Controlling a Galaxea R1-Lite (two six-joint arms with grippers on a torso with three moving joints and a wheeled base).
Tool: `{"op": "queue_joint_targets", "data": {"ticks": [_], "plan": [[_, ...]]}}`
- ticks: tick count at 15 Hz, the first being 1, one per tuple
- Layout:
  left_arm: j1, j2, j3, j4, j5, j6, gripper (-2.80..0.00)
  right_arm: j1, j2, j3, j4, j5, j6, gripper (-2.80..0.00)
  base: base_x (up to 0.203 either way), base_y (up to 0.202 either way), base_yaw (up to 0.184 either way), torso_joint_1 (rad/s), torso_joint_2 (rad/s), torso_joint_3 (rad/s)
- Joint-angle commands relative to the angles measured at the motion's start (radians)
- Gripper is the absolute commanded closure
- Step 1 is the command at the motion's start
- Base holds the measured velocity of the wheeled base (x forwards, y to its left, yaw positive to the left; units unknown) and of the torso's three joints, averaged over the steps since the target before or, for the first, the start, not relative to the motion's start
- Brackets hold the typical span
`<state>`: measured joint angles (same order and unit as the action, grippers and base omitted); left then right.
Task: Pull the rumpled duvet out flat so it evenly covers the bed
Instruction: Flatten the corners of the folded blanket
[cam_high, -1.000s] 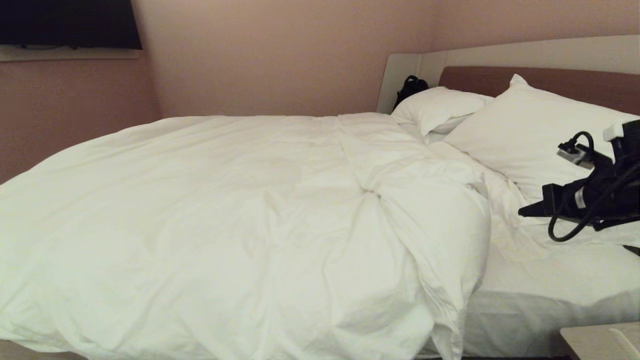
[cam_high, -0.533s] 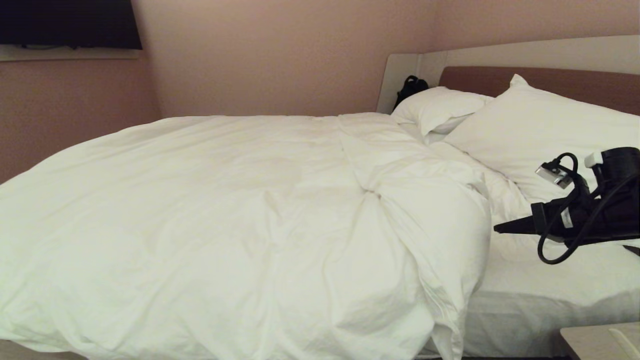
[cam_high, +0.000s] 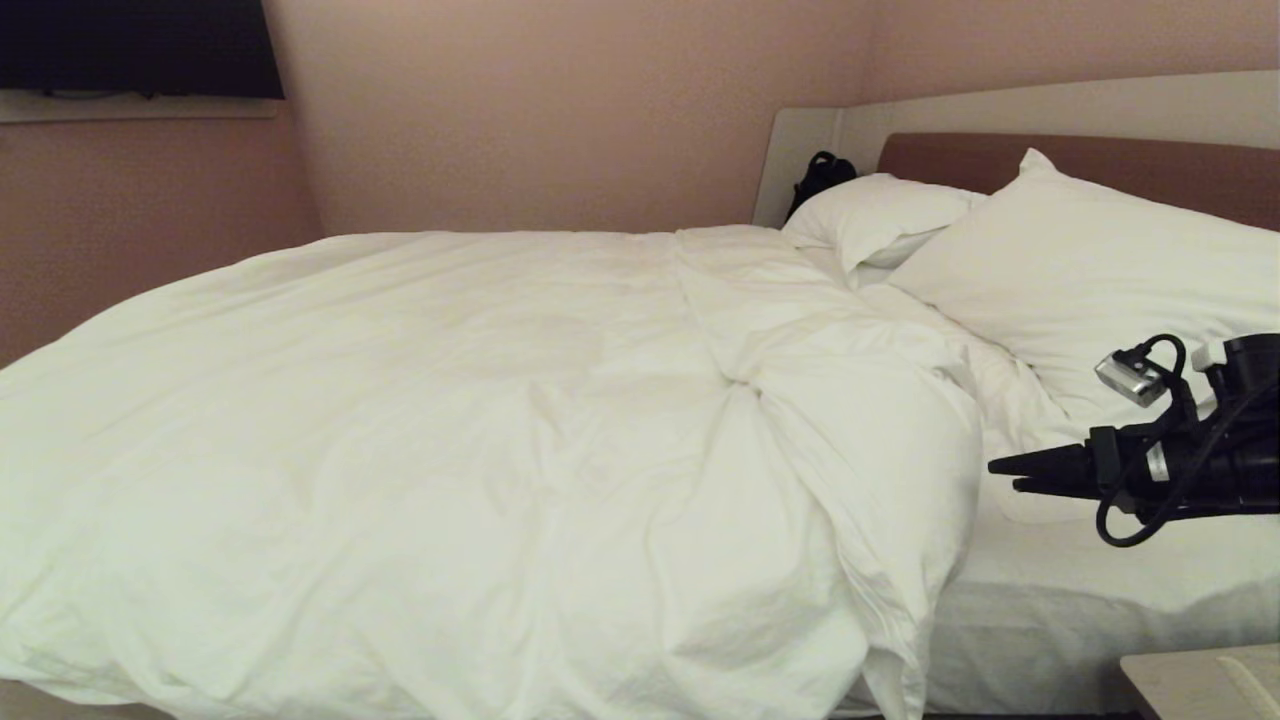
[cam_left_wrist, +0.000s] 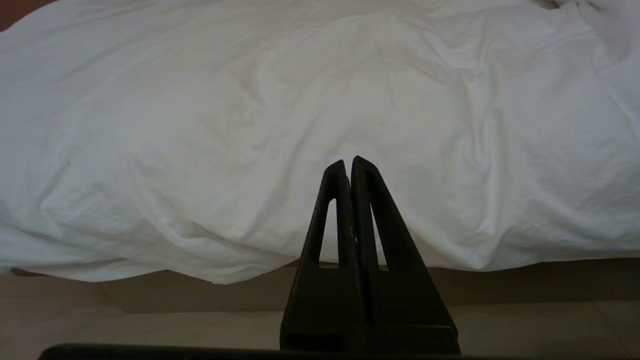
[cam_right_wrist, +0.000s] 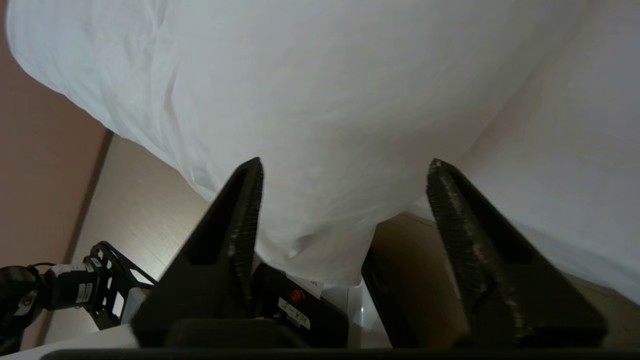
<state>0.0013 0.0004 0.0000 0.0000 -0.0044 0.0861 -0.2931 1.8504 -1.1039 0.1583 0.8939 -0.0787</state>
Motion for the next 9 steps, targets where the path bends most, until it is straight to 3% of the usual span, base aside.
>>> {"op": "queue_joint_targets", "data": {"ticks": [1,5,9], "plan": [[0.0,0.0,0.0,0.0,0.0,0.0,0.0,-0.006,0.071,0.008,-0.07,0.045,-0.001,-2.8,0.0,0.0,0.0,0.0,0.0,0.0],[0.0,0.0,0.0,0.0,0.0,0.001,0.0,-0.008,0.197,0.006,-0.203,0.062,0.0,-2.8,0.0,0.0,0.0,0.0,0.0,0.0],[0.0,0.0,0.0,0.0,0.0,0.0,0.0,-0.006,0.244,-0.002,-0.237,0.062,0.003,-2.8,0.0,0.0,0.0,0.0,0.0,0.0]]}}
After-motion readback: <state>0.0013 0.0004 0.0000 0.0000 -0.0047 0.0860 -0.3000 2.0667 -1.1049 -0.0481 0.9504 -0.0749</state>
